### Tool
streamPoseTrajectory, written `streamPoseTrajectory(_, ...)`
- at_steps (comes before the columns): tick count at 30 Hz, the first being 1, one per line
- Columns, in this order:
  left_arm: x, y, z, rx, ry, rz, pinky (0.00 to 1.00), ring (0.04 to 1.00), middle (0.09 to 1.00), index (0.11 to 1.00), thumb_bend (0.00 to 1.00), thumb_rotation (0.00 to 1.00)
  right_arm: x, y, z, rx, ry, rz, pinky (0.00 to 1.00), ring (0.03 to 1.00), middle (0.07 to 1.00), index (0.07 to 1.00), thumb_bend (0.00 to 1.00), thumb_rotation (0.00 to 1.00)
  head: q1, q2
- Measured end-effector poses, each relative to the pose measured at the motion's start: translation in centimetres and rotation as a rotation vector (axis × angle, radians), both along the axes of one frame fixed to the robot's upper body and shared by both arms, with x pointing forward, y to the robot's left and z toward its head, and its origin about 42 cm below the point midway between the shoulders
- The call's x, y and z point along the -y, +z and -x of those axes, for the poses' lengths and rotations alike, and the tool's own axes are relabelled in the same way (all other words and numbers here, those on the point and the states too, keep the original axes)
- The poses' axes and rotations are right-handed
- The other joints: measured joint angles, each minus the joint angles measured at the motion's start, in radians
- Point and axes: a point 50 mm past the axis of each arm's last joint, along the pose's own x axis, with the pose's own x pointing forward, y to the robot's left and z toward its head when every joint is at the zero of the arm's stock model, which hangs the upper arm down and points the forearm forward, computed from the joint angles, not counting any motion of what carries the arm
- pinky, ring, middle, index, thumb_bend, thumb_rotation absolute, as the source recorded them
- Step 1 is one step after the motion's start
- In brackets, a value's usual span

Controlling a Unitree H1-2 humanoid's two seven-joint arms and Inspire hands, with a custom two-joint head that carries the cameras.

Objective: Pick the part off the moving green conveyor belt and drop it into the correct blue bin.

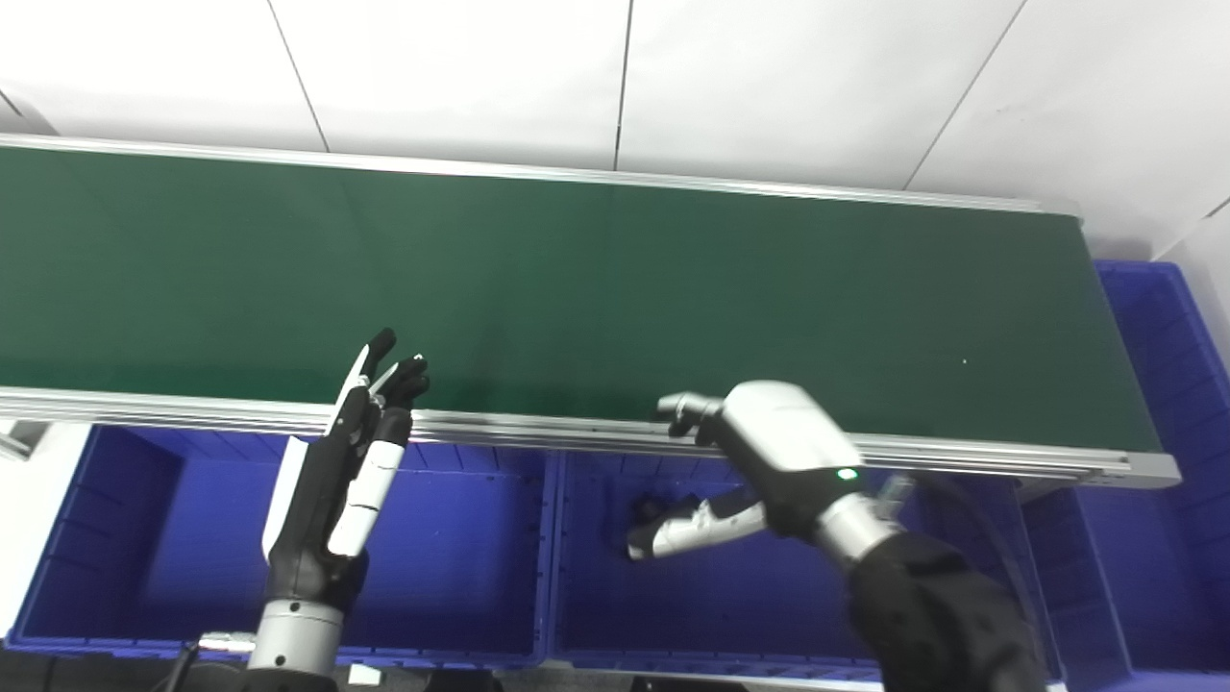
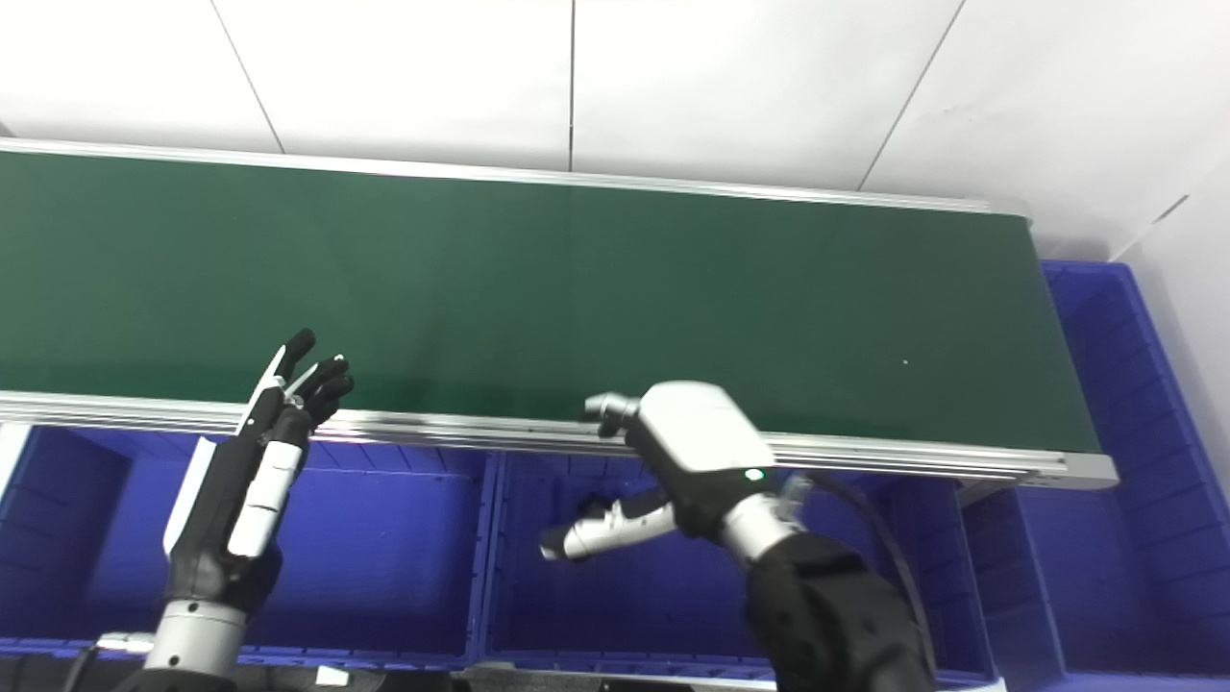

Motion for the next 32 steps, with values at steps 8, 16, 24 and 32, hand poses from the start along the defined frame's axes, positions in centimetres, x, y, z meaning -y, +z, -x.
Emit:
streamPoseTrajectory(8,0.0,0.0,0.2,0.031,-0.004,-0.022,0.85,0.868,0.889,0.950,0.53,0.91,0.6,-1.9,7.4,-0.055,-0.344,-0.476,0.65,0.724,0.776,0.800,0.78,0.85,0.031,-0.046)
streamPoseTrajectory(16,0.1,-1.6,0.3,0.008,-0.011,-0.028,0.86,0.876,0.904,0.915,0.58,0.88,-0.1,-7.7,8.6,0.039,-0.548,-0.739,0.76,0.808,0.847,0.856,0.69,0.86,0.055,-0.098)
streamPoseTrajectory(24,-0.5,-1.7,1.1,0.087,-0.026,-0.053,0.89,0.901,0.925,0.914,0.63,0.85,0.0,-8.8,8.5,0.290,-0.597,-0.861,0.94,0.943,0.984,0.985,0.68,0.95,0.055,-0.166)
streamPoseTrajectory(32,-0.5,-2.4,1.5,0.110,-0.035,-0.080,0.88,0.908,0.934,0.905,0.59,0.89,-0.1,-10.1,9.0,0.313,-0.618,-0.845,0.94,0.953,1.000,1.000,0.73,0.95,0.058,-0.228)
